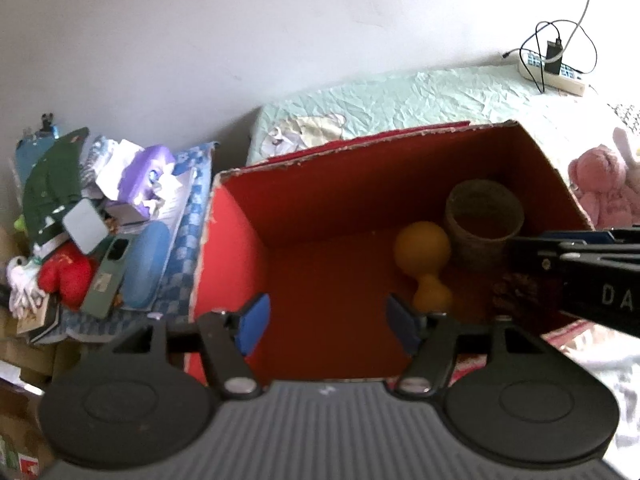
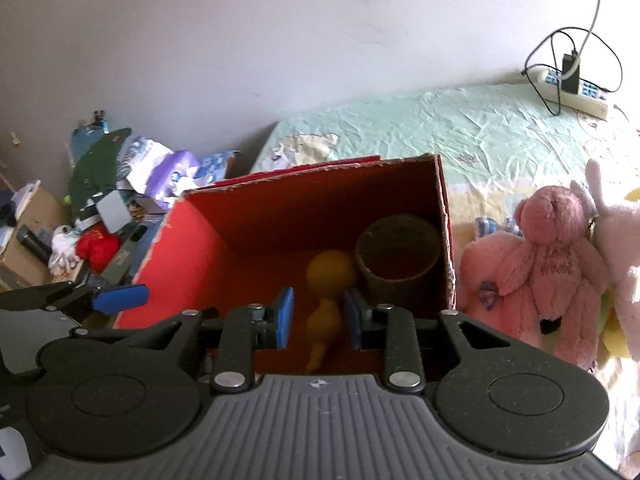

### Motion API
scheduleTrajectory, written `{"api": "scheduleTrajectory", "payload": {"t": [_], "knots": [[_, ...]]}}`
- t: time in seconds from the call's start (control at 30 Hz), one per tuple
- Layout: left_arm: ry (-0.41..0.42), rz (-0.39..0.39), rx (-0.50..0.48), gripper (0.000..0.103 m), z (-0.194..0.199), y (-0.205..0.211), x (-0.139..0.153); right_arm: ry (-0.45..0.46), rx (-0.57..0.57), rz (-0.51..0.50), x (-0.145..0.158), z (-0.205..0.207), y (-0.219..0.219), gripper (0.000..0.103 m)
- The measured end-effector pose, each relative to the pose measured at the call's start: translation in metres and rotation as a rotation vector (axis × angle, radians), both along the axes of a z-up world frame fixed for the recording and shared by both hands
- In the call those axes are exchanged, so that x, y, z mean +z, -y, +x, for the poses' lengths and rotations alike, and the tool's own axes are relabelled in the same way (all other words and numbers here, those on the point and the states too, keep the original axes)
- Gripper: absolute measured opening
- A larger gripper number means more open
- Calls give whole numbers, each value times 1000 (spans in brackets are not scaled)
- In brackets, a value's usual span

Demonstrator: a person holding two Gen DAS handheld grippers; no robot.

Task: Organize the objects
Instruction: 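Withdraw the right gripper from the box toward the cream strap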

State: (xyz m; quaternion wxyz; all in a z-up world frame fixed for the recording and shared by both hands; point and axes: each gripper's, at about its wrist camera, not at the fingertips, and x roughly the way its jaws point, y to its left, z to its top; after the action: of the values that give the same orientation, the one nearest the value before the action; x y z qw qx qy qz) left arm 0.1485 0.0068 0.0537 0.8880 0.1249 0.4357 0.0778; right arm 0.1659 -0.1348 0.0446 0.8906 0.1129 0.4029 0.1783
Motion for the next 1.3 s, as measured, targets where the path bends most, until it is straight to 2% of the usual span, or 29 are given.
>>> {"api": "scheduleTrajectory", "payload": {"t": [0.2, 0.4, 0.63, 1.0, 1.3], "knots": [[5, -6, 63, 70, -19, 11, 8, 2, 50, 8, 6, -16, 11, 31], [1, -3, 85, 72, -37, 28, 9, 14, 86, 20, 6, -33, 23, 31], [-5, 10, 127, 80, -53, 42, 9, 11, 130, 57, 5, -50, 35, 31], [-47, 13, 203, 83, -84, 54, -9, -72, 207, 77, -22, -72, 39, 31], [-98, -21, 185, 83, -102, 52, -26, -126, 188, 62, -36, -86, 36, 31]]}}
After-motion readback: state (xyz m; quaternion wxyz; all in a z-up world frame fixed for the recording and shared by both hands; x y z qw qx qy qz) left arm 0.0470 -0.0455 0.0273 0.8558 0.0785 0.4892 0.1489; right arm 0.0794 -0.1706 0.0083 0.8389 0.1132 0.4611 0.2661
